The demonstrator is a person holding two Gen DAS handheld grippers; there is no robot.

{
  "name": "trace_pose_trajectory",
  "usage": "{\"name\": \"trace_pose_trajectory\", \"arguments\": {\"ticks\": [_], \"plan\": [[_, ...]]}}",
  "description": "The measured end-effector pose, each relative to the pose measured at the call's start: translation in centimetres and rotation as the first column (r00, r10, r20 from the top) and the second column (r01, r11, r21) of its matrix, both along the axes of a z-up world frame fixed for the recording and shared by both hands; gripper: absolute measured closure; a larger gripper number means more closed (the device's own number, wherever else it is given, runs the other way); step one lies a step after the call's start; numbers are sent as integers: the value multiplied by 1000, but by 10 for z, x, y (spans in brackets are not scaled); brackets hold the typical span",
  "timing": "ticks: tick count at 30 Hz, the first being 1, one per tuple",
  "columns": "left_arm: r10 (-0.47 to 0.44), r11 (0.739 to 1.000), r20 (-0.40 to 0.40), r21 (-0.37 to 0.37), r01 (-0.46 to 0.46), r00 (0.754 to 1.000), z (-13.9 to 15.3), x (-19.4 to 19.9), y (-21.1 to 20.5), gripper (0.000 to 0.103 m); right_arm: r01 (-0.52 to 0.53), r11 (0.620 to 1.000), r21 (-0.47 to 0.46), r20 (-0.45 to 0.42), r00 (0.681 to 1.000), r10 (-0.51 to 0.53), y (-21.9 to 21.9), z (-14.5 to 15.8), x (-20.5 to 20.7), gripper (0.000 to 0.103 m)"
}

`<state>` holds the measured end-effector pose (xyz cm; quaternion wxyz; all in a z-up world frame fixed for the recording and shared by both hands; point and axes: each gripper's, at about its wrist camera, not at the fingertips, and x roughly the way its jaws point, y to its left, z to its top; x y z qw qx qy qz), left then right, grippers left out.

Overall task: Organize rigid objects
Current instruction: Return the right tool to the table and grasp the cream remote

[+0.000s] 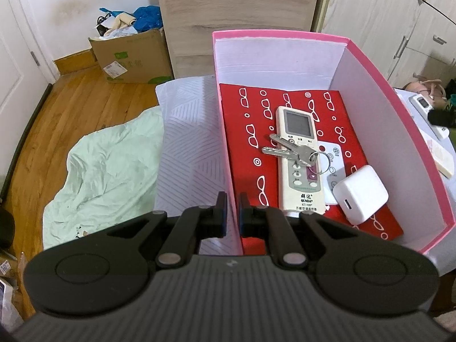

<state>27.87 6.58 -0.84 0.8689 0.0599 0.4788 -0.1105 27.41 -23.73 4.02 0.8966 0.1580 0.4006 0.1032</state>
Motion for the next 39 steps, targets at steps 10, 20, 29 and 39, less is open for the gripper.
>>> {"name": "trace_pose_trajectory", "arguments": {"ticks": [10,20,29,39], "plan": [[42,999,-3,-3,-42,999,1,6,4,95,61,997,48,-161,986,-53,-18,-60,18,47],[36,999,1,-5,-36,999,1,7,4,94,66,997,27,-198,978,-59,-4,-76,31,45],[22,1000,6,-14,-22,1000,1,6,8,94,110,994,18,-206,973,-104,-4,-91,46,42],[14,1000,15,3,-14,1000,1,5,5,94,41,999,-14,-121,992,-43,-4,-96,49,39]]}}
